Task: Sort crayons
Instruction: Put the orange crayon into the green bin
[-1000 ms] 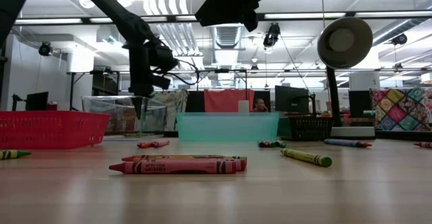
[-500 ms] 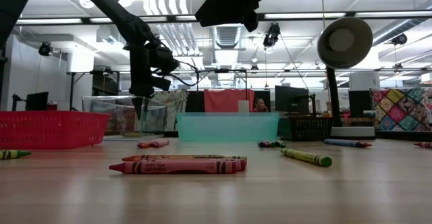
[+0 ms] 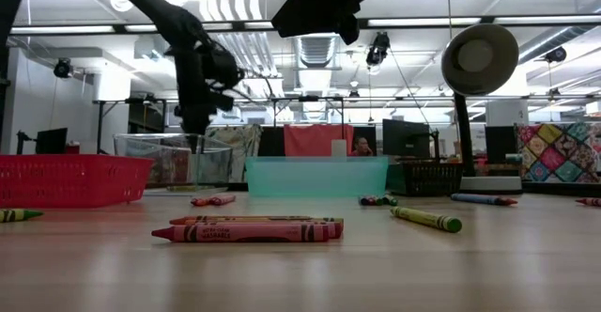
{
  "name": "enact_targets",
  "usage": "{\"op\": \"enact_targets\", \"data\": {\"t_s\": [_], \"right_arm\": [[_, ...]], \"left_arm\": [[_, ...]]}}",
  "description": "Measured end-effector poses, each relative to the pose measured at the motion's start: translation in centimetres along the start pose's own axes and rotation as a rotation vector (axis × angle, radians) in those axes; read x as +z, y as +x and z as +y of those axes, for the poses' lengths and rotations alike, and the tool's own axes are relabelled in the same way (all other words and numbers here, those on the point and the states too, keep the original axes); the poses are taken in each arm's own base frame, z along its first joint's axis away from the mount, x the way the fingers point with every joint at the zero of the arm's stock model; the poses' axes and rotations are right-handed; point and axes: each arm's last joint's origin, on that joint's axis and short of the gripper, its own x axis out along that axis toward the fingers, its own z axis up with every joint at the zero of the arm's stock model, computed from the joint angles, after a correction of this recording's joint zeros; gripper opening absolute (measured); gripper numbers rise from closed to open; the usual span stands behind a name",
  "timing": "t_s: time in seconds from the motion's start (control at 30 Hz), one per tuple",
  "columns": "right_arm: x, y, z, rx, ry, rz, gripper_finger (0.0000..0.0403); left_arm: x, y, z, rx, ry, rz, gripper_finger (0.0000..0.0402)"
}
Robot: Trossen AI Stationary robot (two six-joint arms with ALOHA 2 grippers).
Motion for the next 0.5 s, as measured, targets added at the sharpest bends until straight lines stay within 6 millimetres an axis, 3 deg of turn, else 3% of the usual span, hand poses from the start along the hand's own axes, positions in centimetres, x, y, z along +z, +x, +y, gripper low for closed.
{"op": "enact_targets", "data": {"t_s": [0.27,0.5], "right_arm": [[-0.2,0.0,0.0,-0.003,-0.004,0.018,0.0098],[-1.0,-0.1,-0.2,-0.022,0.022,0.102,0.0087]], "left_arm": [[-1.1,-6.2,-0.7,-0.071,-0.127,-0.28,0.0073],[-3.5,-9.7,-4.1,-0.208,-0.136,-0.648,0.0073]]}}
